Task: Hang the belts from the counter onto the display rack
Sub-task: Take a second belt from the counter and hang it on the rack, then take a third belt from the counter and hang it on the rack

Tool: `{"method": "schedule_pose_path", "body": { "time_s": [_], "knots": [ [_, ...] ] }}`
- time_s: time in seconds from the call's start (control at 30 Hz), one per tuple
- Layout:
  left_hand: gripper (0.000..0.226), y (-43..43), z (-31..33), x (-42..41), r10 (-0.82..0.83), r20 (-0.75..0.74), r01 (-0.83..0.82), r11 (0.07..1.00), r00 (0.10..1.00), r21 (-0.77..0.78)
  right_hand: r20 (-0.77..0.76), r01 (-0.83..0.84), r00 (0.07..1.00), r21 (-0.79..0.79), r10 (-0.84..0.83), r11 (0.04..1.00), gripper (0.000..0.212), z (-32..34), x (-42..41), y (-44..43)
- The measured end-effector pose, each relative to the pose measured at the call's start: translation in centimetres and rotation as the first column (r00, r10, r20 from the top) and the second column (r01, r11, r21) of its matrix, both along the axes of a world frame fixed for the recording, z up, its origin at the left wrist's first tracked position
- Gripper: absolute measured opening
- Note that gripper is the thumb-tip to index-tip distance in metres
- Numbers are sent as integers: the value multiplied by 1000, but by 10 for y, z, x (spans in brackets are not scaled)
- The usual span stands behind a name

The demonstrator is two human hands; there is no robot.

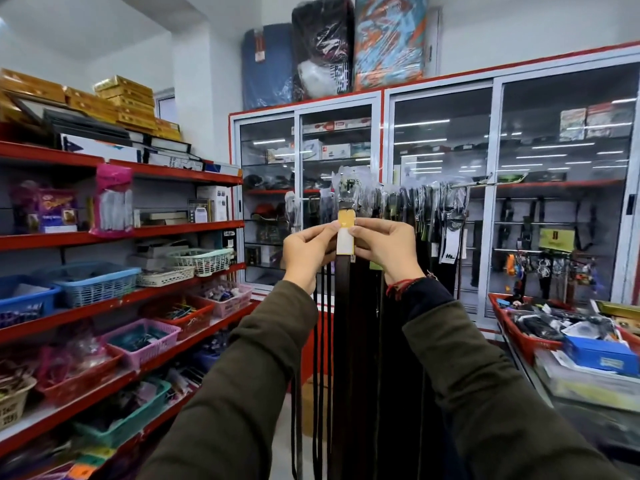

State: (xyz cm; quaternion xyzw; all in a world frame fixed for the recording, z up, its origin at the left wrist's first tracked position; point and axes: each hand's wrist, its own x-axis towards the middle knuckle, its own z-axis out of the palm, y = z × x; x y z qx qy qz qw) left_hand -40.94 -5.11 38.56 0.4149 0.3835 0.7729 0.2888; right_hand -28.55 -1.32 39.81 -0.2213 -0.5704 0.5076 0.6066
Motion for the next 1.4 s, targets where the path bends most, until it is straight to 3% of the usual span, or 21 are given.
{"method": "schedule_pose_path", "body": {
  "time_s": [0.13,0.2,0.27,0.4,0.47,0.57,0.67,0.83,1.17,1.4],
  "knots": [
    [23,13,-10,2,48,-75,-50,999,996,-22,65,102,992,54,-105,993,28,-11,-2,10],
    [26,21,-20,6,205,-249,-213,977,946,-4,159,213,959,150,-236,965,28,-21,0,12],
    [31,23,-35,14,389,-438,-381,918,811,110,234,321,892,276,-388,906,33,-35,4,12],
    [40,23,-69,39,562,-610,-447,823,558,350,175,452,787,488,-591,747,39,-71,19,9],
    [42,27,-86,50,602,-661,-452,791,449,413,177,494,709,566,-683,660,39,-91,31,11],
    [44,36,-113,69,587,-728,-433,793,354,429,208,532,583,632,-785,563,43,-117,54,18],
    [45,47,-140,91,550,-769,-403,817,326,413,285,540,493,640,-822,546,46,-143,82,25],
    [44,65,-183,134,489,-815,-337,859,311,386,402,555,434,586,-806,591,46,-185,133,33],
    [45,93,-261,238,263,-910,-188,959,321,211,552,626,220,552,-804,551,44,-268,247,46],
    [46,111,-309,314,48,-951,-45,998,306,36,711,681,63,482,-700,552,55,-315,336,43]
  ]
}}
